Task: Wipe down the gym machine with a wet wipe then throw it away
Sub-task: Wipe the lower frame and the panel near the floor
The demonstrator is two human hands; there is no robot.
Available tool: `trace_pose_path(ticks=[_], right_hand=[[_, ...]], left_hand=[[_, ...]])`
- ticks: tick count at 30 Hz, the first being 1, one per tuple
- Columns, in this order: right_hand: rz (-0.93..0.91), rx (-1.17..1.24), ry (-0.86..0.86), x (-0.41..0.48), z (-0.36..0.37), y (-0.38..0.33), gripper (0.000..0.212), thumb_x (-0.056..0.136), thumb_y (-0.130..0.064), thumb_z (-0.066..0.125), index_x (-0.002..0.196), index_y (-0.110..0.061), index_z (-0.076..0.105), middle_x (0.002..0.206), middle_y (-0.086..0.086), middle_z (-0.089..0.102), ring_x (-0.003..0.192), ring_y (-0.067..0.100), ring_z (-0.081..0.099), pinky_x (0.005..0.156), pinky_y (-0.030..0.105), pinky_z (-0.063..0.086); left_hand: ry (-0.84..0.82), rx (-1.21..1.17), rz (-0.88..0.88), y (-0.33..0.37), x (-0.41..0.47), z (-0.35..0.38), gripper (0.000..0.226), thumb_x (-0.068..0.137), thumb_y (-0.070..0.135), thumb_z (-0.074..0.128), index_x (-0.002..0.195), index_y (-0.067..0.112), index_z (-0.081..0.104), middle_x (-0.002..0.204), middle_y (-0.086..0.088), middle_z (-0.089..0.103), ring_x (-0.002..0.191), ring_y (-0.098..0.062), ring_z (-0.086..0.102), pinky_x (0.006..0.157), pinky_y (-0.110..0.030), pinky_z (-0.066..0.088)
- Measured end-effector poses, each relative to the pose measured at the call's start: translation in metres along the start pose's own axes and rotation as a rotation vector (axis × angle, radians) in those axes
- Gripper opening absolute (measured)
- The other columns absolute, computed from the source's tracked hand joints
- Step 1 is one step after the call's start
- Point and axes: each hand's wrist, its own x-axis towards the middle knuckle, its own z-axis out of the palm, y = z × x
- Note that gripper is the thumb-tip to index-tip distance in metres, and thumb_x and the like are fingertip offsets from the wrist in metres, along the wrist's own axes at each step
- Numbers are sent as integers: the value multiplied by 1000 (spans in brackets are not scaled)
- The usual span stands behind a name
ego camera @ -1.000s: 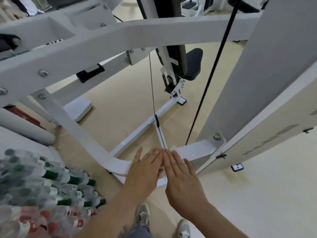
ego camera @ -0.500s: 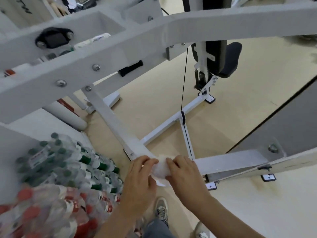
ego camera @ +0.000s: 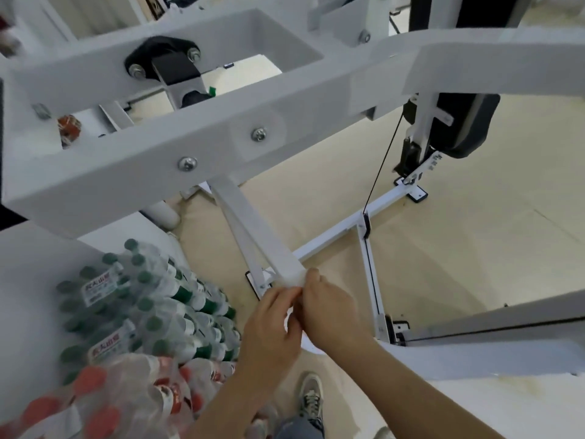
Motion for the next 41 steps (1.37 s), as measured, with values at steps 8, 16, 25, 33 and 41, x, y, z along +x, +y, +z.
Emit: trace_pose_path(ticks=[8, 16, 25, 33, 41], right_hand=[[-39, 394, -418, 16, -29, 25, 69, 86, -38, 66, 142, -19, 30, 126, 4, 56, 104, 21, 56, 81, 33, 44], [-59, 361, -131, 0, -25, -2, 65, 100, -41, 44, 154, -17, 16, 155, -2, 30, 133, 18, 40, 104, 29, 35], [154, 690, -215, 23, -22, 7, 32, 95, -54, 42, 104, -23, 41, 93, -2, 64, 77, 13, 60, 75, 34, 49], [111, 549, -259, 37, -25, -6, 50, 99, -54, 37, 128, -16, 50, 114, 6, 65, 104, 24, 60, 93, 39, 46], [48, 181, -231, -5, -26, 24, 29, 105, -36, 32, 110, -20, 56, 107, -2, 60, 96, 20, 56, 78, 31, 42]], left_hand=[[-124, 379, 314, -42, 40, -18, 46, 89, 27, 50, 133, 12, 55, 103, 0, 48, 87, -17, 50, 63, -32, 53], [-70, -32, -211, -45, 69, -30, 40, 98, 16, 52, 136, 31, 53, 105, 8, 54, 87, -7, 57, 76, -23, 51], [21, -872, -934, -27, 87, -7, 61, 84, 14, 74, 137, 12, 44, 105, -6, 72, 92, -22, 72, 91, -43, 55], [79, -1287, -1052, -18, 62, 11, 35, 88, 1, 61, 123, 1, 59, 106, -17, 72, 102, -28, 68, 88, -36, 53], [81, -1121, -1061, -9, 64, 8, 88, 77, -2, 76, 149, 11, 28, 118, -14, 65, 103, -28, 66, 93, -41, 53]])
